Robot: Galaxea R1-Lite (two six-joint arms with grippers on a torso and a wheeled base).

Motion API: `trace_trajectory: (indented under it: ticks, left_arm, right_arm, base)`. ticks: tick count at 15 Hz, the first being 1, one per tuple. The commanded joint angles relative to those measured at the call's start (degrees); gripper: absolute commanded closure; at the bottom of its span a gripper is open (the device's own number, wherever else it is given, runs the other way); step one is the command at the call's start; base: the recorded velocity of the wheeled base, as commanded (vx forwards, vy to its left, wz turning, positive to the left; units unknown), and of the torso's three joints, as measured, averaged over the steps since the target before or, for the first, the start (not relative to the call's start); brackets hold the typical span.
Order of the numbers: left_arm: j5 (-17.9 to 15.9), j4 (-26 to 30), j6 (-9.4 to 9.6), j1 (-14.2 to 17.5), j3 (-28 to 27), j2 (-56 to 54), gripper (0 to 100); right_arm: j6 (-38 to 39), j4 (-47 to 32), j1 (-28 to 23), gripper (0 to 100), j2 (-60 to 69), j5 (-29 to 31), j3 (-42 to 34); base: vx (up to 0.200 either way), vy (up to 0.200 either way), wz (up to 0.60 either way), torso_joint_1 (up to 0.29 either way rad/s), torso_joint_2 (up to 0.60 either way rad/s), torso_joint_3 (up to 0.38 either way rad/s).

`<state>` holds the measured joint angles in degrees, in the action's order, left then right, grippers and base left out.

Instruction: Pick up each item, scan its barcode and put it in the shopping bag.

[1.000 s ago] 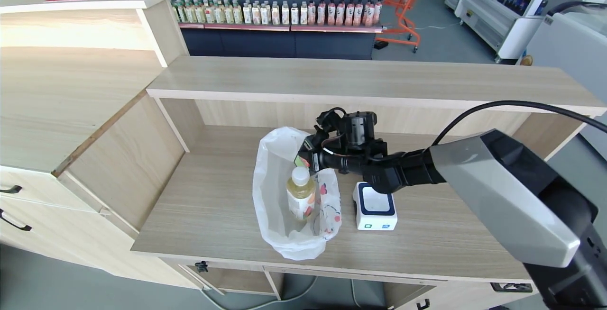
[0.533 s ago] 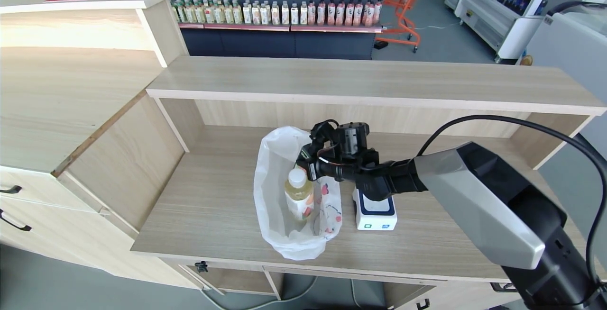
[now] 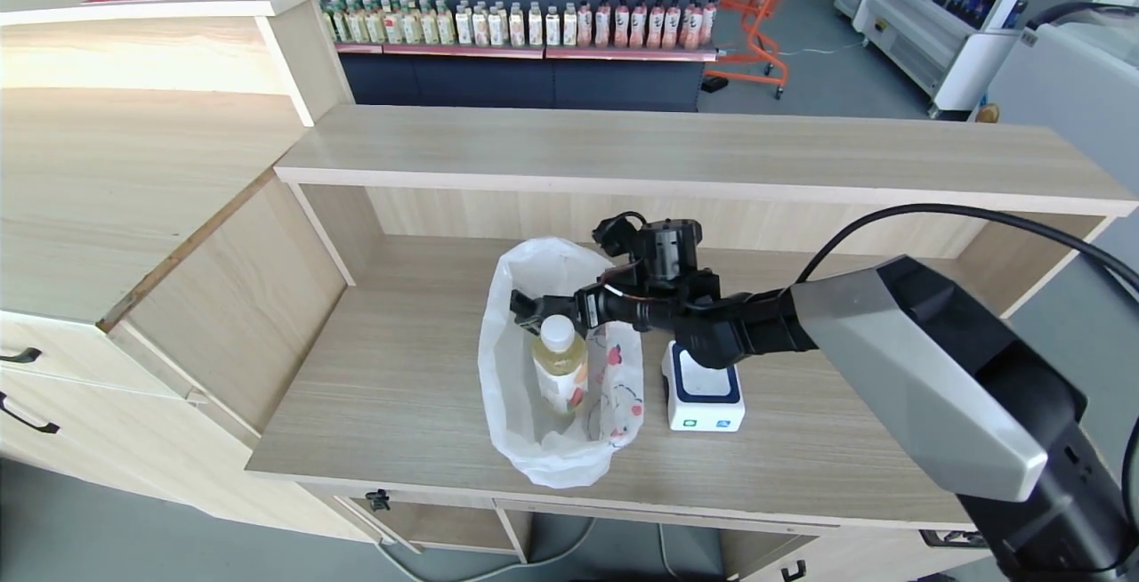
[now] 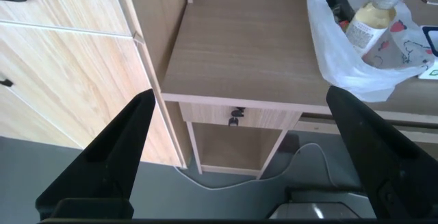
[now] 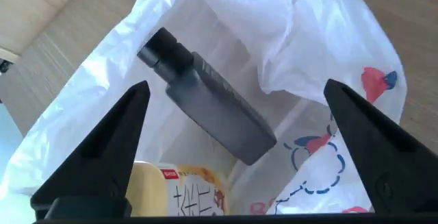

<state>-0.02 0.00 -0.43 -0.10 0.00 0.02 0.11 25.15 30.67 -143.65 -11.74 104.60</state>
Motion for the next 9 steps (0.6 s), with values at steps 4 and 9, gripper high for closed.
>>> trace_trajectory:
  ticks: [4,9]
  left_arm:
    - [-0.06,0.0,-0.01,0.01,0.0,-0.02,0]
    - [-0.06,0.0,-0.01,0.01,0.0,-0.02,0]
  right_arm:
    - [7.89,0.08,-2.37,0,12.87,-0.13,-9.85]
    - [12.63,0.08,-6.94,0,30.19,-0.13,-25.05]
  base:
    - [0.0,0.0,0.0,0.0,0.0,0.0]
    - [0.0,0.0,0.0,0.0,0.0,0.0]
